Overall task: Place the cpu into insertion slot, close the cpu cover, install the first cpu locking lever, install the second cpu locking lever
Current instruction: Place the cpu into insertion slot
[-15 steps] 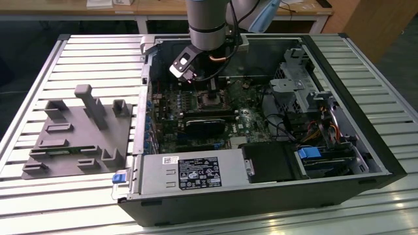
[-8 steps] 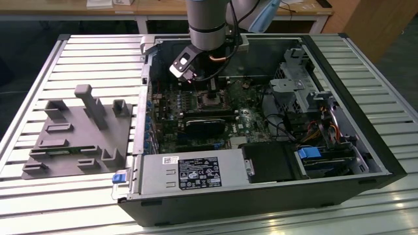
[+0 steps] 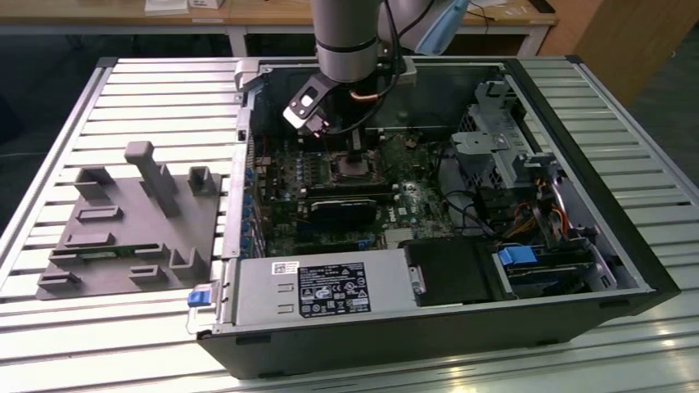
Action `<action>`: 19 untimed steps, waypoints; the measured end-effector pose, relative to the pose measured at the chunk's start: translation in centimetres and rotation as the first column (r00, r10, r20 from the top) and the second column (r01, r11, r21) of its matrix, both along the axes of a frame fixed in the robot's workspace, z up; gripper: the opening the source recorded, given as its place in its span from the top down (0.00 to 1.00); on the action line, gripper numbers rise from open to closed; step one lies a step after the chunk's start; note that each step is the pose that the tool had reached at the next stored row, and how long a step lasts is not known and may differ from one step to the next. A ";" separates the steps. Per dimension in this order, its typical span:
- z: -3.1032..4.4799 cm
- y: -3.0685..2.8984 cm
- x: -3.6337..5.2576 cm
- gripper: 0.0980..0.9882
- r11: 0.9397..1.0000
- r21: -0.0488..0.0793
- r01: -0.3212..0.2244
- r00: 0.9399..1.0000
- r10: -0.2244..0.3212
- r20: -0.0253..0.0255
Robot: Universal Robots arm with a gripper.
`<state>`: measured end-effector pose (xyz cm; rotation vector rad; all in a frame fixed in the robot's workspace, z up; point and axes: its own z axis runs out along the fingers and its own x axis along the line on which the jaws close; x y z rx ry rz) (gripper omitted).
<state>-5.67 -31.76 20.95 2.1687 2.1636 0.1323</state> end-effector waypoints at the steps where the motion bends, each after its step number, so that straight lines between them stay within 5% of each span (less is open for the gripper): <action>1: 0.19 0.00 0.00 1.00 1.000 0.000 0.000 1.000 0.000 0.000; 16: 4.19 0.00 0.00 1.00 1.000 0.000 0.000 1.000 0.000 0.000; 19: 4.43 0.01 0.00 1.00 1.000 0.000 0.000 1.000 0.000 0.000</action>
